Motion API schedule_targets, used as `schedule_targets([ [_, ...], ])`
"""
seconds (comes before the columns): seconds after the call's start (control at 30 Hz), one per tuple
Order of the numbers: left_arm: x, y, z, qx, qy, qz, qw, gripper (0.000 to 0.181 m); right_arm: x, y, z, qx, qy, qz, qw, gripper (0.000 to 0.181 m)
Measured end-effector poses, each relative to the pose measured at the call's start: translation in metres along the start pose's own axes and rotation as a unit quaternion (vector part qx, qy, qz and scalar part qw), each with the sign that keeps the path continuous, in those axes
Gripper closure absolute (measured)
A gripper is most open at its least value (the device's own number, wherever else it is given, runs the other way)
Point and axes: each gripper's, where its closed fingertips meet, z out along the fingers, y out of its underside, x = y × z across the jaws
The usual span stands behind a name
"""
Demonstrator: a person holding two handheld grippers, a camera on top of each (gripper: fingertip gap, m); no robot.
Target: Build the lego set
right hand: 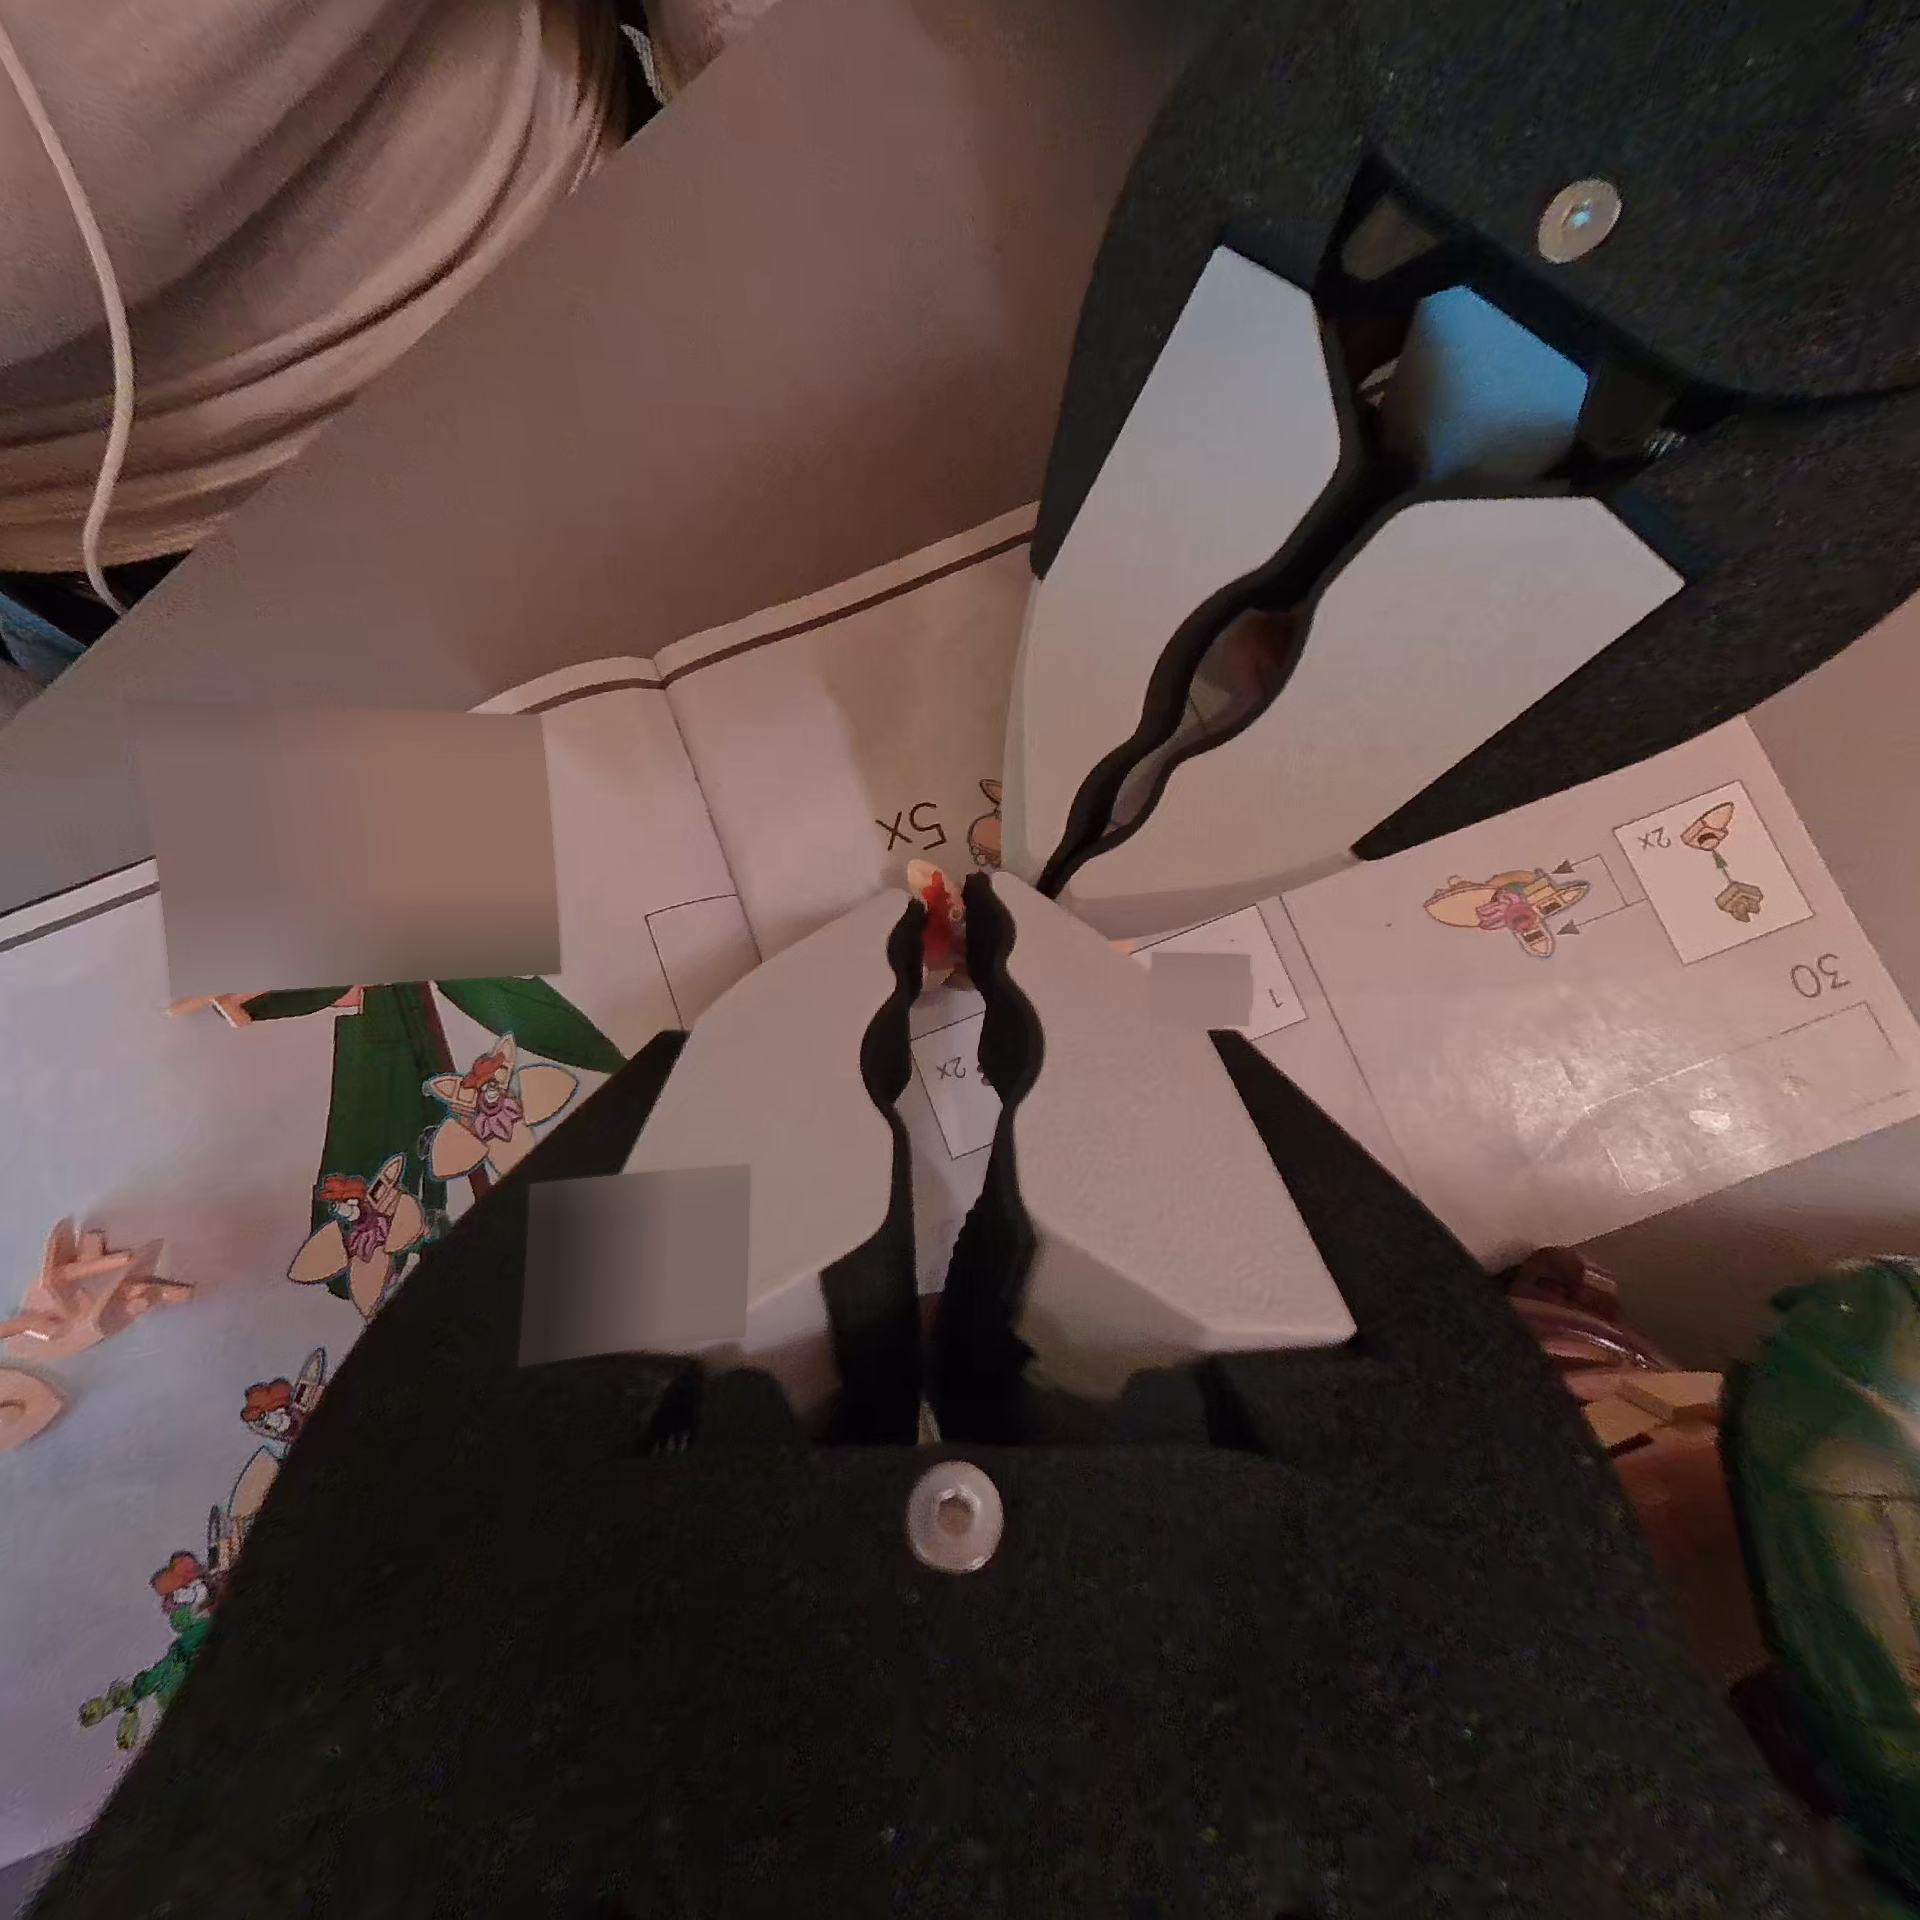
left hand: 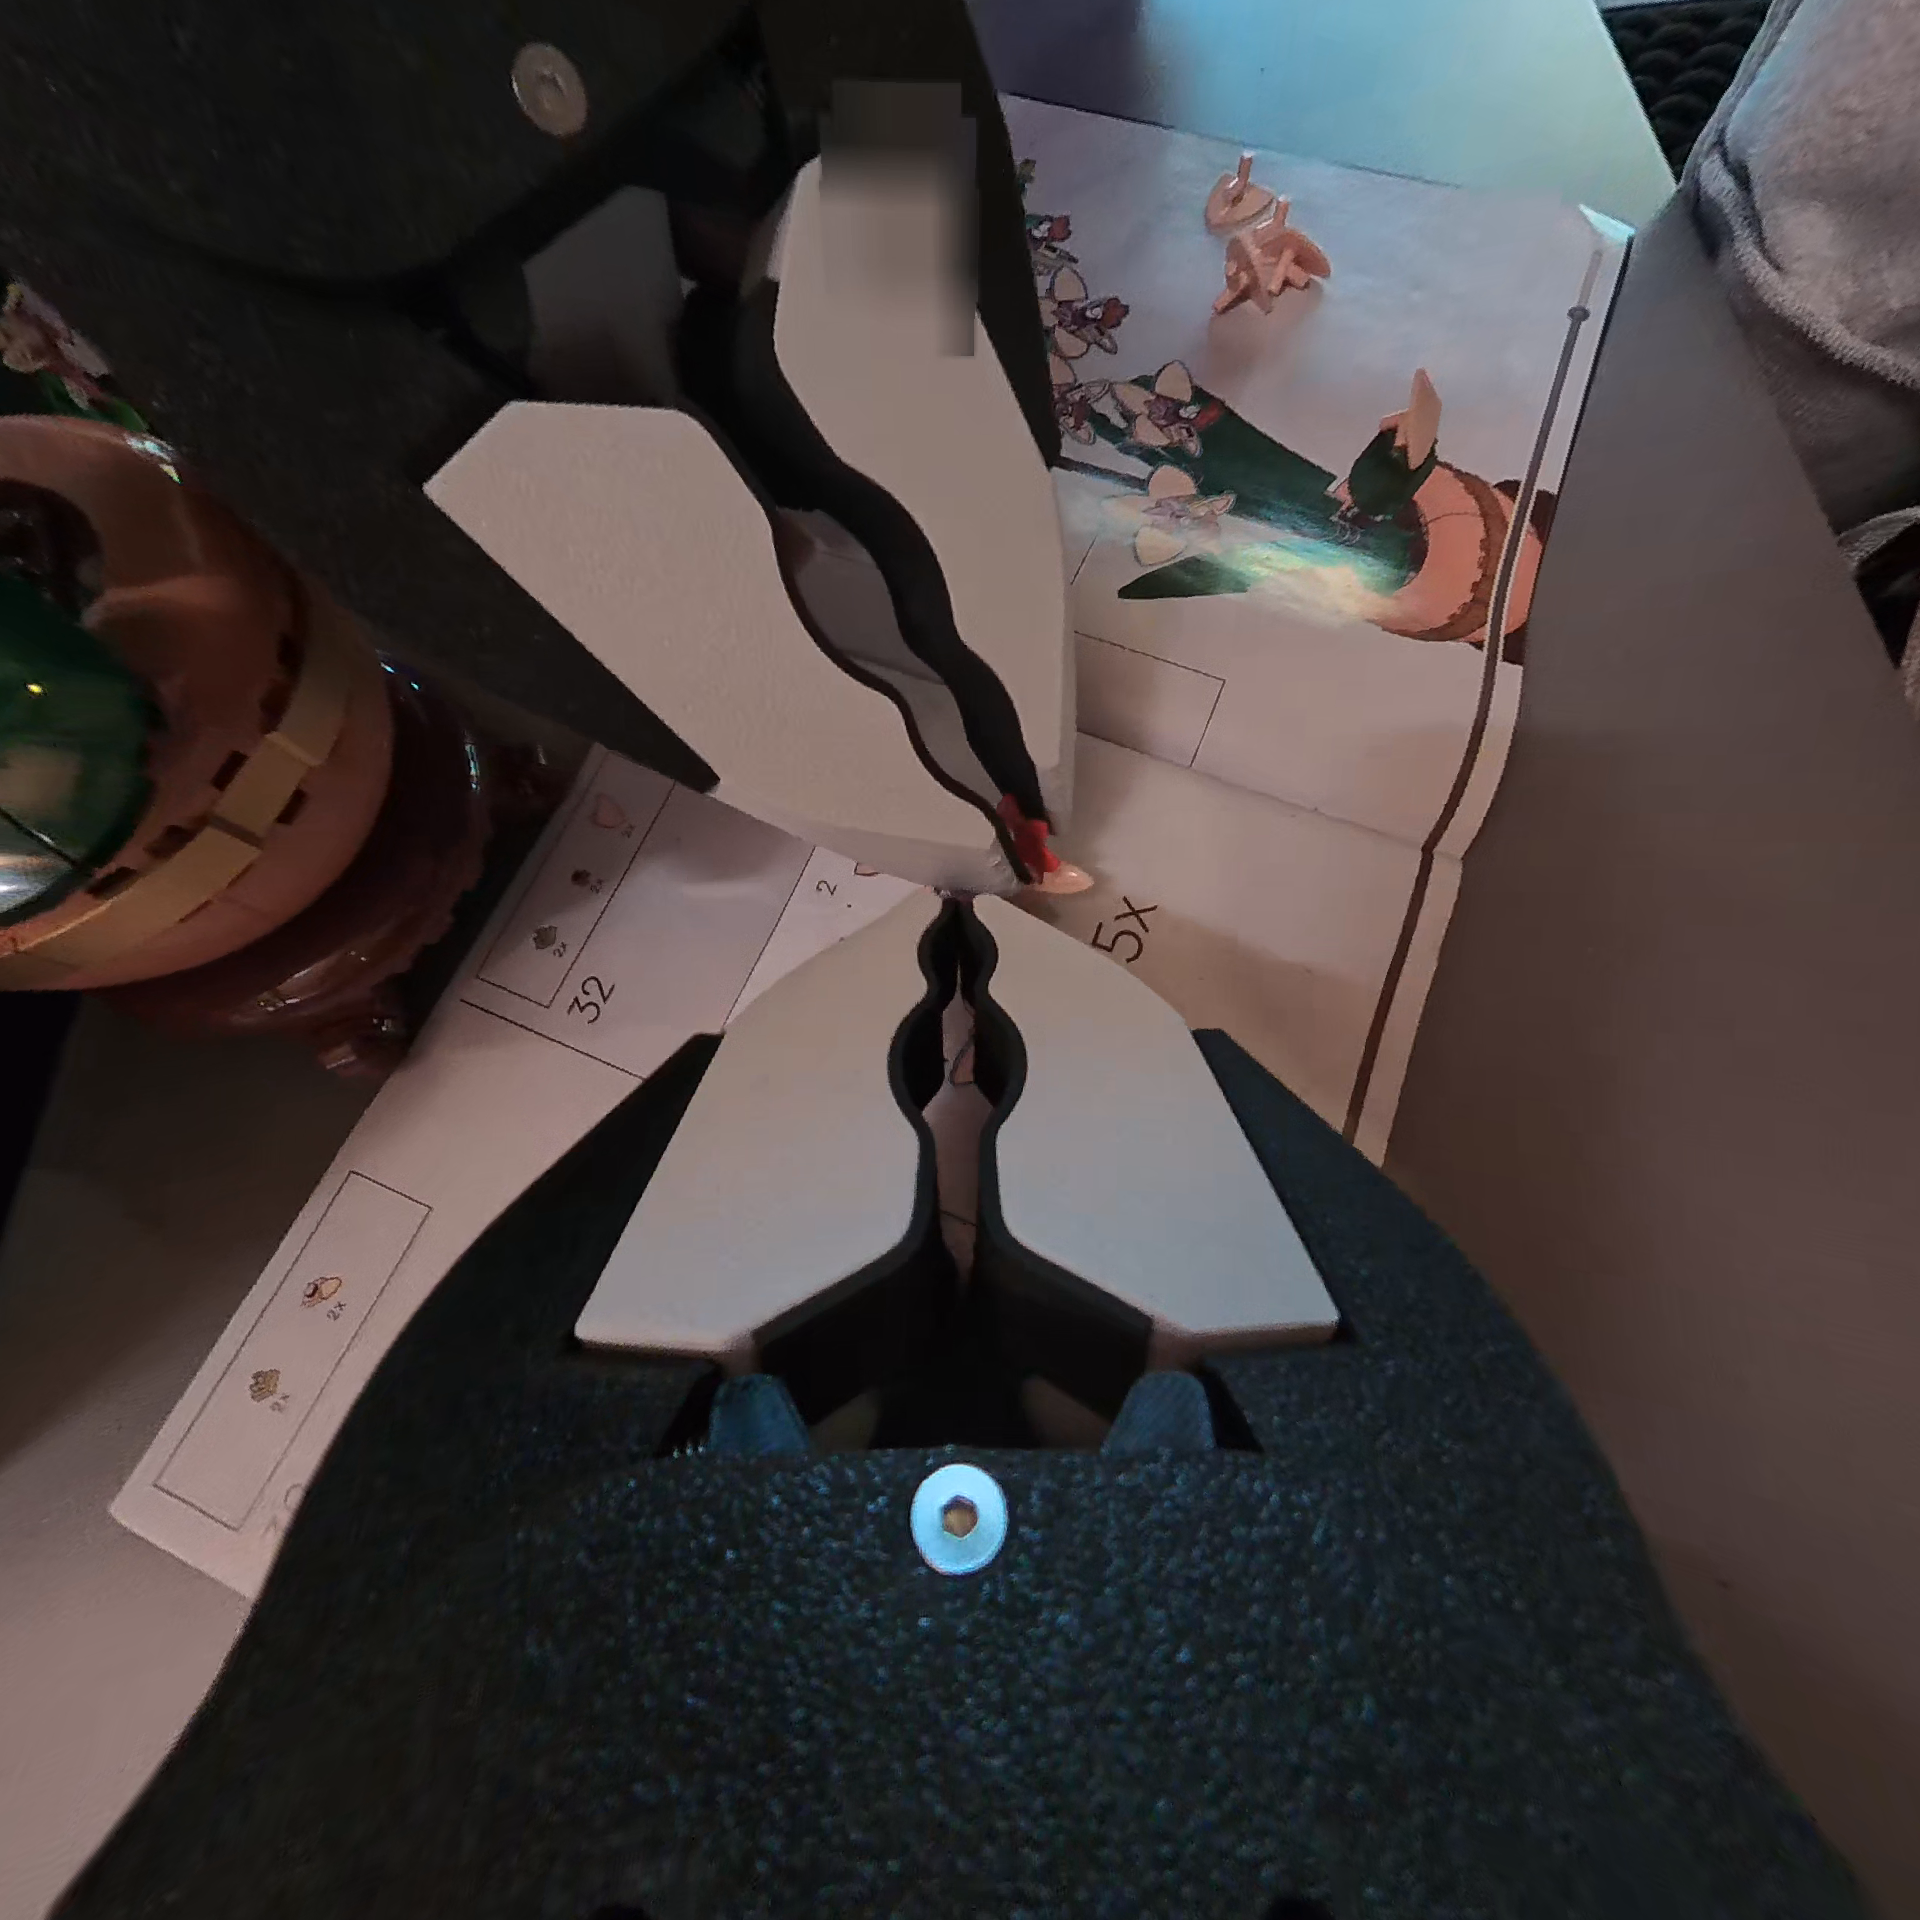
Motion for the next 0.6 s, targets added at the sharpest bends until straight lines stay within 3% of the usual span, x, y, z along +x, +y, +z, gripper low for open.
schedule_targets([
  [0.6, -0.0006, 0.0044, -0.0008, -0.033, 0.01, -0.001, 0.999, 0.181, 0.0016, 0.0002, -0.0012, 0.04, 0.019, 0.024, 0.999, 0.173],
])
